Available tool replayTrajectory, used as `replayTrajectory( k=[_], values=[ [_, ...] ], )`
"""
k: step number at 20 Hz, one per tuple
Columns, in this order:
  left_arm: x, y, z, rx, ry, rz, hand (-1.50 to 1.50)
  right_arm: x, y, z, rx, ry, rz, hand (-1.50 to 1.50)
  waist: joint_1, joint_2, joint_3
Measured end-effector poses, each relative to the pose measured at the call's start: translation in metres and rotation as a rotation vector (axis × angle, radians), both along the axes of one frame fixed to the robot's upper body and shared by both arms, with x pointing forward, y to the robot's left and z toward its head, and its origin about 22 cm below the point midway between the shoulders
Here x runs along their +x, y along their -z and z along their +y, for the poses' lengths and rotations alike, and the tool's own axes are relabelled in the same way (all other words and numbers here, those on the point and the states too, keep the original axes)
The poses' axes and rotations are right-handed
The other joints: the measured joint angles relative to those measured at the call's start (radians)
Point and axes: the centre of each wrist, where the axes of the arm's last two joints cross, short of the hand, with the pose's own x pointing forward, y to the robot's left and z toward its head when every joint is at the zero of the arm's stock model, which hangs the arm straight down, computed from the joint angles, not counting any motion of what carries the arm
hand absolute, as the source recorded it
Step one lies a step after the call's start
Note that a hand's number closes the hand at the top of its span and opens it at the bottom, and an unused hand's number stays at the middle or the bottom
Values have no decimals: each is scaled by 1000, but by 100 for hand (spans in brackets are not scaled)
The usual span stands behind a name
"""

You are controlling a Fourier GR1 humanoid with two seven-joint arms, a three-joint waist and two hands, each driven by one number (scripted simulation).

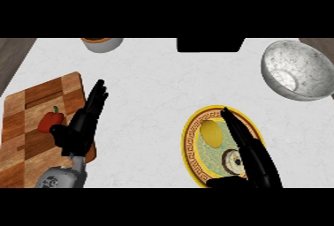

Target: Pick the lemon from the plate and place it in the bowl

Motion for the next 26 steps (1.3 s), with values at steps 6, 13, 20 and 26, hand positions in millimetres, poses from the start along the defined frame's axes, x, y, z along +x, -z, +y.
replayTrajectory(
  k=[6, 13, 20, 26],
  values=[
    [5, -8, 5, 3, -4, -2, 0, -3, 1, 0, 75, -39, -15, -150, 0, 0, 0],
    [6, 1, 2, -1, -3, 2, 0, -4, 17, 5, 144, -41, 5, -150, 0, 0, 0],
    [8, -3, 2, 4, -4, -3, 0, 14, 43, 1, 181, -33, 42, -150, 1, 0, 0],
    [12, -7, 0, 3, -5, -7, 0, 20, 64, 7, 182, -29, 42, -150, 1, 0, 0]
  ],
)
